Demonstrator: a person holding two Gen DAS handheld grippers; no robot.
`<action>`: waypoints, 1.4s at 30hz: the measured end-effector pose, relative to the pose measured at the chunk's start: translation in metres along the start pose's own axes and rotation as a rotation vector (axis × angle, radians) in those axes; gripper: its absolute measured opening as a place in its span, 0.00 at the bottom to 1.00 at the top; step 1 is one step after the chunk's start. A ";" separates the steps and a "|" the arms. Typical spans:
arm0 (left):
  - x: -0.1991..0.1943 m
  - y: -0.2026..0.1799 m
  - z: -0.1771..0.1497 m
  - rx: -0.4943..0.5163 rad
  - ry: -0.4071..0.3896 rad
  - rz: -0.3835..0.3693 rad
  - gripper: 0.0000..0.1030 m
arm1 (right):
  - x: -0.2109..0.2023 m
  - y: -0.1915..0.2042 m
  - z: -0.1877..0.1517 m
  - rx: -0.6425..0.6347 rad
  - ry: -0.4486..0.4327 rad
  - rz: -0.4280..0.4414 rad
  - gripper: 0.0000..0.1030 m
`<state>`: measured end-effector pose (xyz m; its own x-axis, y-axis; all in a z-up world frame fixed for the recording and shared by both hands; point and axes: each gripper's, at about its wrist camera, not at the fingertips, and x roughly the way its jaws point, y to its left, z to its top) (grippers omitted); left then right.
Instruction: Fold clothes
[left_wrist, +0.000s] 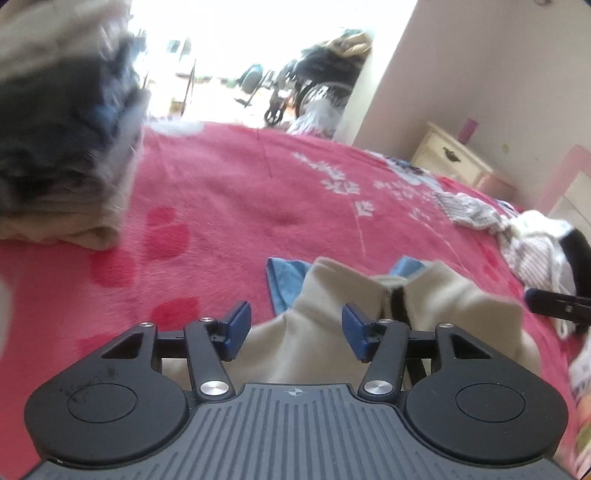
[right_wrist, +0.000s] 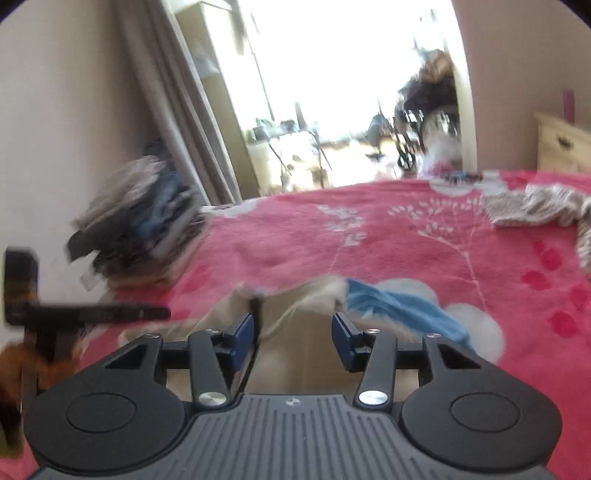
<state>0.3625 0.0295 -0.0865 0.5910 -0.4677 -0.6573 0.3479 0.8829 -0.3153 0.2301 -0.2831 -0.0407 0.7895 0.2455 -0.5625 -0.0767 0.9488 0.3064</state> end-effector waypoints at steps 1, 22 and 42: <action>0.012 0.002 0.006 -0.018 0.027 -0.013 0.53 | 0.014 -0.009 0.008 0.046 0.031 0.017 0.50; 0.035 -0.006 0.029 0.030 0.009 -0.189 0.11 | 0.098 -0.041 0.048 0.209 0.240 0.120 0.14; -0.044 -0.056 -0.109 1.069 -0.140 -0.019 0.10 | 0.013 0.091 -0.195 -2.000 -0.107 -0.184 0.22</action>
<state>0.2379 0.0050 -0.1148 0.6328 -0.5417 -0.5534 0.7737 0.4121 0.4812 0.1149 -0.1543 -0.1700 0.8859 0.1991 -0.4190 -0.3862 -0.1842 -0.9039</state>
